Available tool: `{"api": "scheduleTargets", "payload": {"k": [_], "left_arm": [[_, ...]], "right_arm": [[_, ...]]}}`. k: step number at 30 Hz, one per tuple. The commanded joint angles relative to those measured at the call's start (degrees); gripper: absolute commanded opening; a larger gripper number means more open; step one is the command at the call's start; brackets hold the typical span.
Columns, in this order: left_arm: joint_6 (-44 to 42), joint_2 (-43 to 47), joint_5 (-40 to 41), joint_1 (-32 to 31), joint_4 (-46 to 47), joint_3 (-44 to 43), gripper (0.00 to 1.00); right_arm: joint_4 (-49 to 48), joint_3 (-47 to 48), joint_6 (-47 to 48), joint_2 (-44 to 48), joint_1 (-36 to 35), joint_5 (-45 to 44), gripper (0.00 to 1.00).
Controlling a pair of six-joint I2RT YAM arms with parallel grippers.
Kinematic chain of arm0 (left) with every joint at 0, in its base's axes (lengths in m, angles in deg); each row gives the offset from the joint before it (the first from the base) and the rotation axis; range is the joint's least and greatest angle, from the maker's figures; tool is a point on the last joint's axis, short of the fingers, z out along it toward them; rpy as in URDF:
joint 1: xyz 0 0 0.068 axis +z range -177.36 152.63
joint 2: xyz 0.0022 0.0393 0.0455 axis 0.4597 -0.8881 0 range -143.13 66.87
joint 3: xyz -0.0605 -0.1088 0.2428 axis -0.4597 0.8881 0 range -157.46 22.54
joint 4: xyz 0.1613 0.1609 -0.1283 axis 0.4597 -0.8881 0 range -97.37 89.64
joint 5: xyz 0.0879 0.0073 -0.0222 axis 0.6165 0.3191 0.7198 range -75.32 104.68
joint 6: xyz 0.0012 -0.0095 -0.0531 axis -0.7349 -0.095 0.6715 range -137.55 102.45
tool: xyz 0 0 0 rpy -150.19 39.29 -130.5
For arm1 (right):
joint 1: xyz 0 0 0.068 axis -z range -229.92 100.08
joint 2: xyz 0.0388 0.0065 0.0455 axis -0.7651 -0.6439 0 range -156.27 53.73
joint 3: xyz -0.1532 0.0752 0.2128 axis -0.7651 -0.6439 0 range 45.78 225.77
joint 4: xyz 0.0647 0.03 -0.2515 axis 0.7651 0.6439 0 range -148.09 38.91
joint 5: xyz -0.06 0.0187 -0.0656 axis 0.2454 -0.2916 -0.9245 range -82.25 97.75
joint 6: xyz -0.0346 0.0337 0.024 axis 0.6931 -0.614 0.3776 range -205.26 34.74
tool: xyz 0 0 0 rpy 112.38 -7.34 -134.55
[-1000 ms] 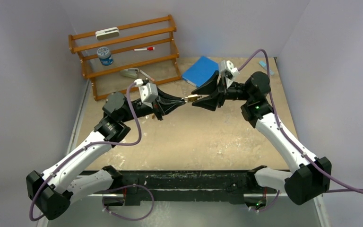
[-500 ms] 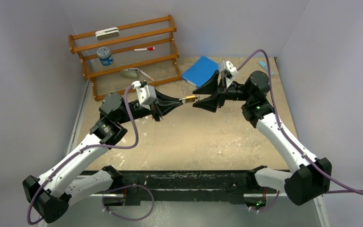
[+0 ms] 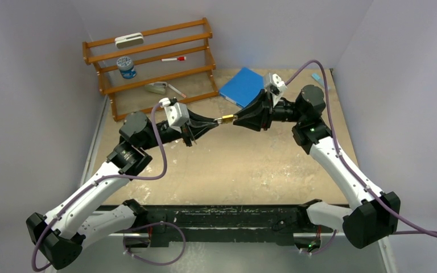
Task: Lock with the key
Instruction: Lock the lock.
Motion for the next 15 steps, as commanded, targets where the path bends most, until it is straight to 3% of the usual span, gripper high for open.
{"api": "scheduleTargets", "payload": {"k": [1,6,10,15], "left_arm": [[-1.64,1.93,1.44,0.02,2.12,-2.96,0.0],[-2.25,2.43,2.28,0.0,1.1,-3.21,0.0],[-2.72,2.87,3.39,-0.02,0.44,-3.36,0.0],[-2.78,3.02,4.31,-0.06,0.13,-3.44,0.0]], "right_arm": [[0.01,2.06,0.96,1.96,0.33,-0.7,0.26],[1.28,1.81,1.5,2.54,0.45,-1.24,0.15],[2.77,1.42,2.4,3.38,0.6,-2.01,0.0],[3.58,0.77,2.9,4.42,0.82,-3.38,0.0]]}}
